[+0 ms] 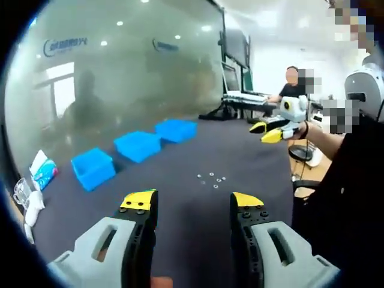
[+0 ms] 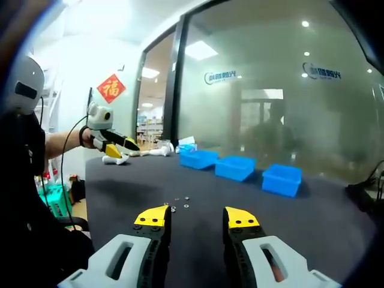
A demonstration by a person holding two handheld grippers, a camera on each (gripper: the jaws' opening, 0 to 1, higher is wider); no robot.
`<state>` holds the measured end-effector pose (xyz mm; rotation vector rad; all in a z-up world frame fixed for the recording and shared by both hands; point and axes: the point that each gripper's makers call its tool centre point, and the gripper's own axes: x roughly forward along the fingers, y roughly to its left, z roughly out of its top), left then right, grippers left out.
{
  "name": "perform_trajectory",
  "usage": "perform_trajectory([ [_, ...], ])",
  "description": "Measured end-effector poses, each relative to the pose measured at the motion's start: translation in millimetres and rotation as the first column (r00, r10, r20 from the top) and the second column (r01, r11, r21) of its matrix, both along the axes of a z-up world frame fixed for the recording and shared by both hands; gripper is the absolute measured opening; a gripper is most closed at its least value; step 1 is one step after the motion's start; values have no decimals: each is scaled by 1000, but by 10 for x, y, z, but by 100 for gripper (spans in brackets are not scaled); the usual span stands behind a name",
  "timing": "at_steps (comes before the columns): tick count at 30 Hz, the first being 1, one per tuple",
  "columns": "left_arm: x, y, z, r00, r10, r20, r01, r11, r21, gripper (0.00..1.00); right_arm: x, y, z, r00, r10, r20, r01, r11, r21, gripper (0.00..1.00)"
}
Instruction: Sort the screws, nuts, and washers into the corresponding bins
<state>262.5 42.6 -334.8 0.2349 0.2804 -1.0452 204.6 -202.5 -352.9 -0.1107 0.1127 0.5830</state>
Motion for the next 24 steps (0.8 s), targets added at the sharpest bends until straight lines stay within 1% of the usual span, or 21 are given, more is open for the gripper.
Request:
perform_trajectory([
  [8,19,-150,-99,998,-41,-53,43,998,40,47,-6,-17,-44,1000,0,-7,0,1000,3,31],
  [17,39,-329,-206,993,-90,-76,98,989,113,47,-4,-22,-82,1000,1,-10,-1,1000,12,31],
  [24,122,-502,-266,990,-113,-90,126,979,159,47,3,-32,-137,1000,2,-21,-2,1000,16,31],
])
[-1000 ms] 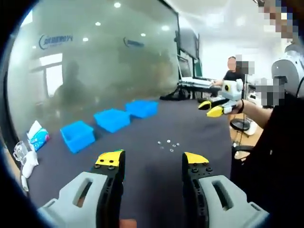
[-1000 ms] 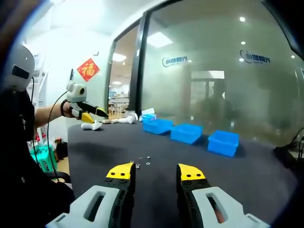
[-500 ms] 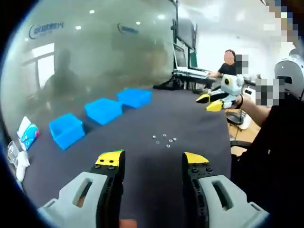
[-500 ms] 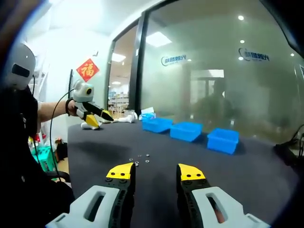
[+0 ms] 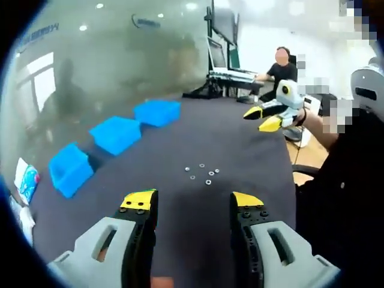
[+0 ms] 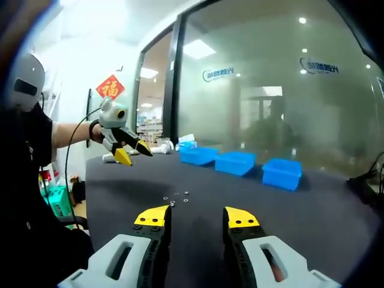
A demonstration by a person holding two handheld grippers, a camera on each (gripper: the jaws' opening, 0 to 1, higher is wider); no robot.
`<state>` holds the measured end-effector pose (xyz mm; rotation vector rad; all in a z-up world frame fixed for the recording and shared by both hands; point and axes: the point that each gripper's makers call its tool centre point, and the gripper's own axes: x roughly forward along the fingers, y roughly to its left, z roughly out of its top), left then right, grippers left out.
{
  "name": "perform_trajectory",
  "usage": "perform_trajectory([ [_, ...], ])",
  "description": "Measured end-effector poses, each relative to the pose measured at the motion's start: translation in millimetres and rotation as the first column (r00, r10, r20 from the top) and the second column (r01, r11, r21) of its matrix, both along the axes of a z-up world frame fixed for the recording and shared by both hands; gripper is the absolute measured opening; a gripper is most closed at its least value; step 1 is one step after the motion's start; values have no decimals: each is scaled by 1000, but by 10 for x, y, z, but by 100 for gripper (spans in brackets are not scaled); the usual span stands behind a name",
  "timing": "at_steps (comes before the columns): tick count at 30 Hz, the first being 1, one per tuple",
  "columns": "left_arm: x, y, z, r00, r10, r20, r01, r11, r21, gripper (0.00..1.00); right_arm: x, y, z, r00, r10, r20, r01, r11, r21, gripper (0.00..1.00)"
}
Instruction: Sort the screws, nuts, and washers into the corresponding bins
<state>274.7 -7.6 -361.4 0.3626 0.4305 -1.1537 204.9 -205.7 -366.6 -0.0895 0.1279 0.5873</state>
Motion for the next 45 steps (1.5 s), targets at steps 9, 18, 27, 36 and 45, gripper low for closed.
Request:
perform_trajectory([
  [9,187,-377,-171,999,-24,-22,25,998,63,47,11,16,-68,1000,9,-12,-9,1000,-5,31],
  [18,341,-685,-399,996,-65,-66,73,989,131,45,13,-16,-110,1000,0,-19,0,1000,-7,31],
  [27,450,-886,-557,992,-90,-90,104,981,164,43,19,-30,-125,1000,-5,-22,5,1000,-3,31],
  [36,468,-944,-658,989,-106,-104,124,973,193,34,17,-51,-115,1000,-10,-21,10,1000,-3,31],
  [45,470,-939,-751,986,-102,-131,127,971,205,27,10,-58,-117,1000,-12,-20,12,1000,-5,31],
])
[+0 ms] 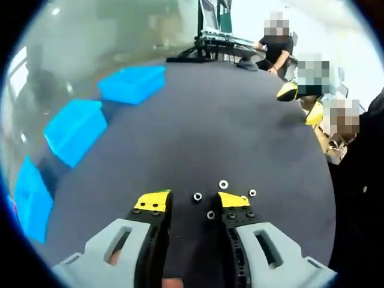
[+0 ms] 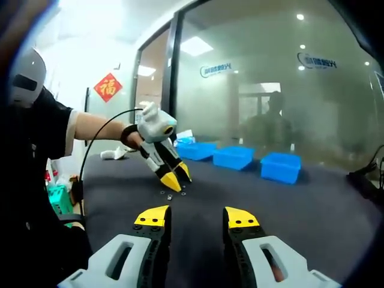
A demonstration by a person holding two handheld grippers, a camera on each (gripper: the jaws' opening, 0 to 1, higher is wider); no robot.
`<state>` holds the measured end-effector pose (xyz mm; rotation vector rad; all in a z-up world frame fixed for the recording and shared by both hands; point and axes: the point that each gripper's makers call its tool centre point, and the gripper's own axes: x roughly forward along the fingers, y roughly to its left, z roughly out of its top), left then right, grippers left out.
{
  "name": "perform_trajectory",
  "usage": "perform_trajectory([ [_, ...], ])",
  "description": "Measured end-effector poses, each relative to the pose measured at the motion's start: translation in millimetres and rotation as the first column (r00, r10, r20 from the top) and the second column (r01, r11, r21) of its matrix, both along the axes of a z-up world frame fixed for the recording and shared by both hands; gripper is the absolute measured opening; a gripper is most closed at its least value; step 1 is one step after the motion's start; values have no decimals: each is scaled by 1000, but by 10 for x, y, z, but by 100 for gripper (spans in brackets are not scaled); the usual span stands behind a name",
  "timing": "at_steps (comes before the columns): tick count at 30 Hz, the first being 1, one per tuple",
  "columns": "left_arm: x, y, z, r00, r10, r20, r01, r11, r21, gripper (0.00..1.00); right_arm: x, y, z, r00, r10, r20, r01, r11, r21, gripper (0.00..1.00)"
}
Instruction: Sort the screws, nuts, and washers into the corresponding bins
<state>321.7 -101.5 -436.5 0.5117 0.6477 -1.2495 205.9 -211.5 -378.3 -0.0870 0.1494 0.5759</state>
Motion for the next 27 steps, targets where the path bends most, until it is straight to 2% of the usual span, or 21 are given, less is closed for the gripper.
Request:
perform_trajectory([
  [14,-90,-19,-10,998,0,-59,-1,1000,-22,13,2,30,16,1000,4,4,-4,1000,1,31],
  [27,-54,-22,-15,995,34,-90,-39,998,-47,6,-2,32,32,1000,3,8,-3,1000,0,31],
])
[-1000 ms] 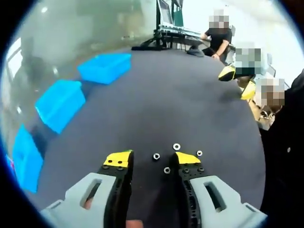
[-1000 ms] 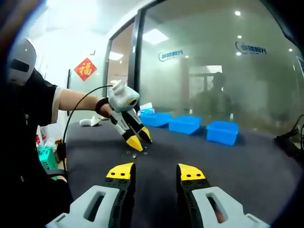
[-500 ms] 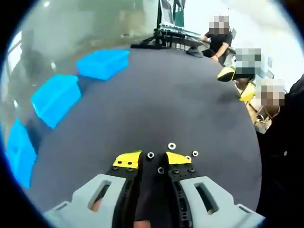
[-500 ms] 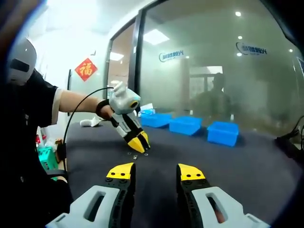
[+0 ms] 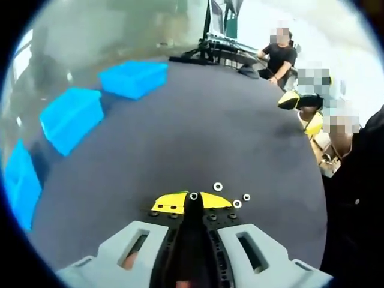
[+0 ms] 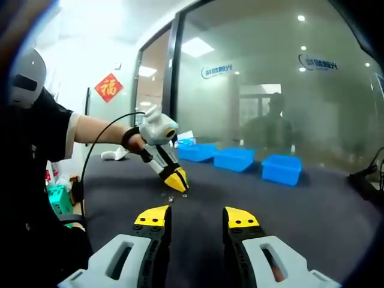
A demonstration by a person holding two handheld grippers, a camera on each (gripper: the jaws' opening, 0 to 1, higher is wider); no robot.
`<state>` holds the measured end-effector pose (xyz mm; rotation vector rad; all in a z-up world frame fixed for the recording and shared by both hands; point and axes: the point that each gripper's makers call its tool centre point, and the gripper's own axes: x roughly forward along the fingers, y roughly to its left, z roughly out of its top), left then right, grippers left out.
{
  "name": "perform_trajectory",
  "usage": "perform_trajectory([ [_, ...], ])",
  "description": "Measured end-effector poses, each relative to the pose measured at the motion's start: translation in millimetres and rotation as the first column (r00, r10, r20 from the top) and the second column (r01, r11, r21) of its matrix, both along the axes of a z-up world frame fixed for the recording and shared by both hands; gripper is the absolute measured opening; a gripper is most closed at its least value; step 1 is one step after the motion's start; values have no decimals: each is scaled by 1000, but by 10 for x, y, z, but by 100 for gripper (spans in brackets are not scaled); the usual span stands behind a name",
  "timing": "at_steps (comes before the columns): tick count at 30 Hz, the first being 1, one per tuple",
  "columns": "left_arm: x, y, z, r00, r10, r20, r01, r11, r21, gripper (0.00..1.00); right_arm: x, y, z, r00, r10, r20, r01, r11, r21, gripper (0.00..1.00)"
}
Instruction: Sort the screws, nuts, and washers into the corresponding bins
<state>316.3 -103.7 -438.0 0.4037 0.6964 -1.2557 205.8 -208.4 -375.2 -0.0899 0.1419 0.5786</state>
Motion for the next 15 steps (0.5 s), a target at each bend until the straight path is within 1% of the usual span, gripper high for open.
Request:
perform_trajectory([
  [7,-3,3,11,1000,18,1,-18,1000,-17,6,-3,-1,16,1000,-1,2,1,1000,-1,31],
  [12,-40,10,86,999,47,18,-45,996,-78,6,-1,8,18,1000,1,2,-1,1000,-5,31],
  [15,-58,48,211,996,83,28,-78,987,-142,6,4,18,26,1000,2,3,-2,1000,-7,31],
])
